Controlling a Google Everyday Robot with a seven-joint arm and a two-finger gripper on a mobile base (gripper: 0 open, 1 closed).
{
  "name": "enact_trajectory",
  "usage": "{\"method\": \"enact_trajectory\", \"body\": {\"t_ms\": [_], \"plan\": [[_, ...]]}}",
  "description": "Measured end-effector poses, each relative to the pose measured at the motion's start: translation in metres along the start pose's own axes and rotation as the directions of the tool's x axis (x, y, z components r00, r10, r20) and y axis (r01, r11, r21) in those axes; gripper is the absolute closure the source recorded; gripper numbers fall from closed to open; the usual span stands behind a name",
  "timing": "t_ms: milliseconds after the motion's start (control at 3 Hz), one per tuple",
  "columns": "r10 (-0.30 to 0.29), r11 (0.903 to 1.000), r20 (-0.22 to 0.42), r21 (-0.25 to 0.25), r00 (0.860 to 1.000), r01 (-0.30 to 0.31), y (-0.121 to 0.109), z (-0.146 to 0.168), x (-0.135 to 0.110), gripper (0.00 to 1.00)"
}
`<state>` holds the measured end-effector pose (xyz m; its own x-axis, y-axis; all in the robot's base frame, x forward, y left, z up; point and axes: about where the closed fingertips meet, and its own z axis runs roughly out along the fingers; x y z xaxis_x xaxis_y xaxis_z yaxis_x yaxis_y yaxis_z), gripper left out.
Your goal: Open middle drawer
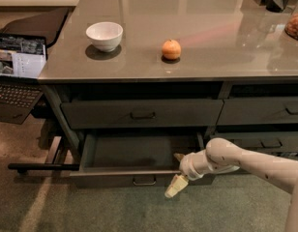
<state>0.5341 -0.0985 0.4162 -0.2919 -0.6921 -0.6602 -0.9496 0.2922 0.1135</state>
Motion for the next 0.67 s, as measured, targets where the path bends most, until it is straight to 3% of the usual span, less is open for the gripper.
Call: {"method": "enact_trajectory", "body": {"t_ms": [333,667], "plan": [[0.002,1.0,-0.032,-0.008,1.0,-0.002,0.032,-0.008,-0.001,0.0],[0.023,0.9993,-0.075,-0.027,0.997,-0.025,0.058,-0.012,0.009,0.19]]}}
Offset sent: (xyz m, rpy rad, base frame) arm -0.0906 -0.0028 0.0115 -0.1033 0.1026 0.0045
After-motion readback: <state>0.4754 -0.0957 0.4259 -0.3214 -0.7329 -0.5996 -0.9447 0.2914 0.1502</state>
